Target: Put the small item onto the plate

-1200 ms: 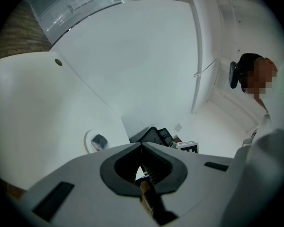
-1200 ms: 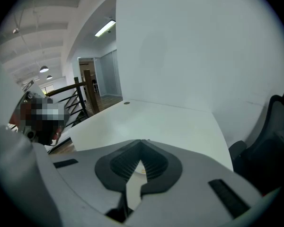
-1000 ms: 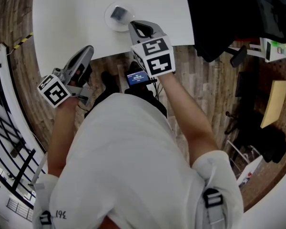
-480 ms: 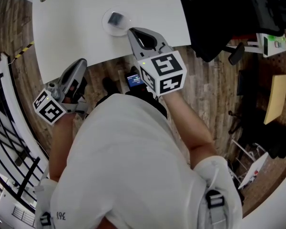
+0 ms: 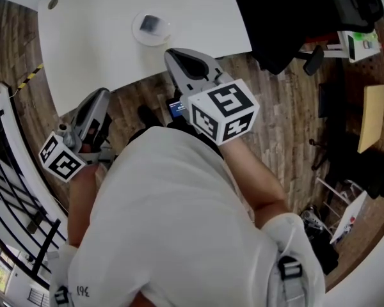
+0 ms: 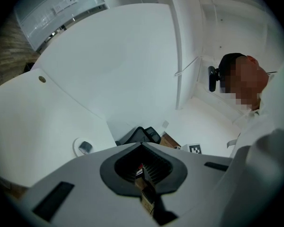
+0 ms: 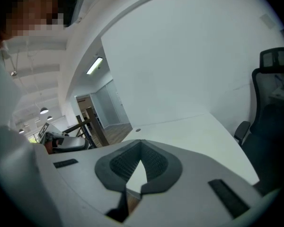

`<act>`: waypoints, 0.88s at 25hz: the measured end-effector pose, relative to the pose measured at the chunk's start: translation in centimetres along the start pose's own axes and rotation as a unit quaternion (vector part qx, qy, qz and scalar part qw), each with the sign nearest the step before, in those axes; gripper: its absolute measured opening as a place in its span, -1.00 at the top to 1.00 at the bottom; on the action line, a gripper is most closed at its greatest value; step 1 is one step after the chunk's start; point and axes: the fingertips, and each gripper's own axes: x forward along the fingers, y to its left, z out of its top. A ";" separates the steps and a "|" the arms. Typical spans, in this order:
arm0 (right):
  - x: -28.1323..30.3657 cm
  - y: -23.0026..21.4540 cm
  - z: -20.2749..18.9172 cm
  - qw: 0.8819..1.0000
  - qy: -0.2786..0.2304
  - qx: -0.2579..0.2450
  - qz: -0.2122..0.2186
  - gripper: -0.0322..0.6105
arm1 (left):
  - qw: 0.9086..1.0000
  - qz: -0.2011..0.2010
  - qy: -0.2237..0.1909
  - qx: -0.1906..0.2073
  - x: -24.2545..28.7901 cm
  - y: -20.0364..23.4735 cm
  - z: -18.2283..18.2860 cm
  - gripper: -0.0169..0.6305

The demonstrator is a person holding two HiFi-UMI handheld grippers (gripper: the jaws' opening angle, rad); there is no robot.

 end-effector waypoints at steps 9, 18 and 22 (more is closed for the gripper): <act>-2.5 3.4 0.2 0.998 -0.043 0.033 -0.011 0.89 | 0.998 -0.041 0.036 0.007 -2.6 -1.4 -1.3 0.93; -5.3 6.7 -1.2 0.997 -0.054 0.049 0.010 0.89 | 0.999 -0.030 0.036 0.019 -7.0 -3.8 -4.0 0.93; -6.4 6.7 -1.5 0.998 -0.047 0.041 0.023 0.89 | 0.999 -0.021 0.024 0.022 -7.0 -5.0 -5.3 0.93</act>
